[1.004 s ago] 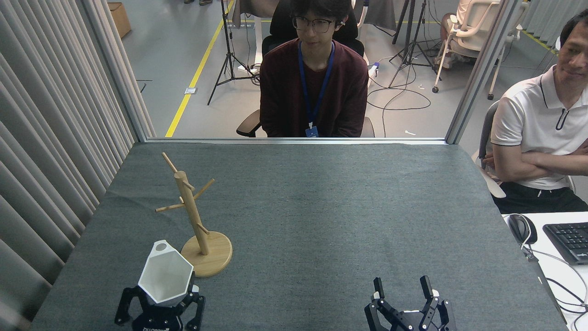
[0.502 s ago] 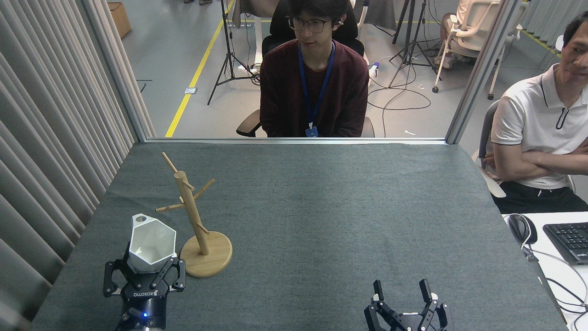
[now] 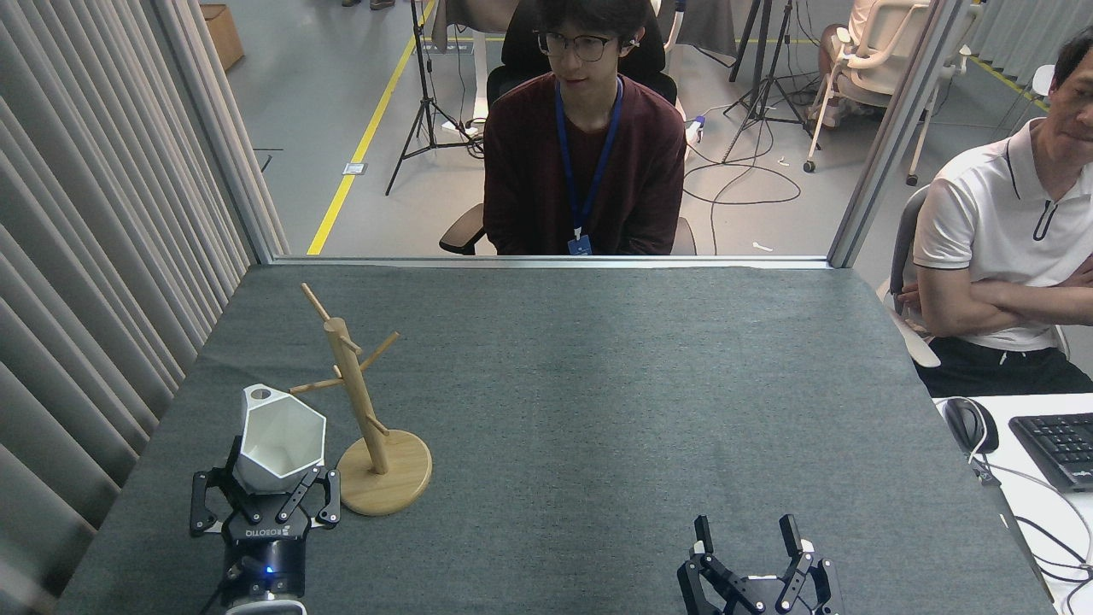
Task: Hang cup on storage rack
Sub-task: 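Raise the cup with the left gripper beside the wooden stand's arm, then hook the cup onto the stand's arm and open the left gripper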
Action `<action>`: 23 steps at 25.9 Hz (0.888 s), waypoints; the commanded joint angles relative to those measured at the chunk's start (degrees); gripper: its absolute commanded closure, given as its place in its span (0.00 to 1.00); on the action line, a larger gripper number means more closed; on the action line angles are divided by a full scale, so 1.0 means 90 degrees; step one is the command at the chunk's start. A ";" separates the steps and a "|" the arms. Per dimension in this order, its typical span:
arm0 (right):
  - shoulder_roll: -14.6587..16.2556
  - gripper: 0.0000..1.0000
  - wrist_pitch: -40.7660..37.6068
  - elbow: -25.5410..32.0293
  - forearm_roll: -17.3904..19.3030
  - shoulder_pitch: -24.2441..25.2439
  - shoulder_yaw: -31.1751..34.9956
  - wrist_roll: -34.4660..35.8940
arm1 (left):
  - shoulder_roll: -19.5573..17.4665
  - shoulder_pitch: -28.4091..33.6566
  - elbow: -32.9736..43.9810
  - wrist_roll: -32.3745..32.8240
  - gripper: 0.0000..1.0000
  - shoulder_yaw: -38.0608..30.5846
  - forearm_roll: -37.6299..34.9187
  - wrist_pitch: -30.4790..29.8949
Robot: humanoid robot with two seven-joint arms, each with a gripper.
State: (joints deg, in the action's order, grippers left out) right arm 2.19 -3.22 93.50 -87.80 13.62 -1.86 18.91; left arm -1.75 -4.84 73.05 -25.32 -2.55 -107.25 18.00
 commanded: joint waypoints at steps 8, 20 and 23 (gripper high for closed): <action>0.0011 0.02 0.0025 -0.0009 0.0010 -0.0039 0.0012 0.0038 | -0.0040 -0.0321 -0.0461 -0.0175 0.65 -0.0019 -0.0349 0.0071; 0.0050 0.02 0.0016 0.0001 0.0019 -0.0029 0.0021 0.0067 | 0.0048 -0.0692 -0.1096 -0.0341 0.64 -0.0019 -0.0876 0.0237; 0.0069 0.02 0.0025 0.0001 0.0039 -0.0029 0.0031 0.0067 | 0.0058 -0.0741 -0.1193 -0.0361 0.64 -0.0009 -0.0886 0.0237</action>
State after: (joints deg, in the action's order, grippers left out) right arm 2.68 -3.01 93.52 -87.57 13.28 -1.67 19.56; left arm -1.33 -11.12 63.19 -28.47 -2.71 -115.02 20.12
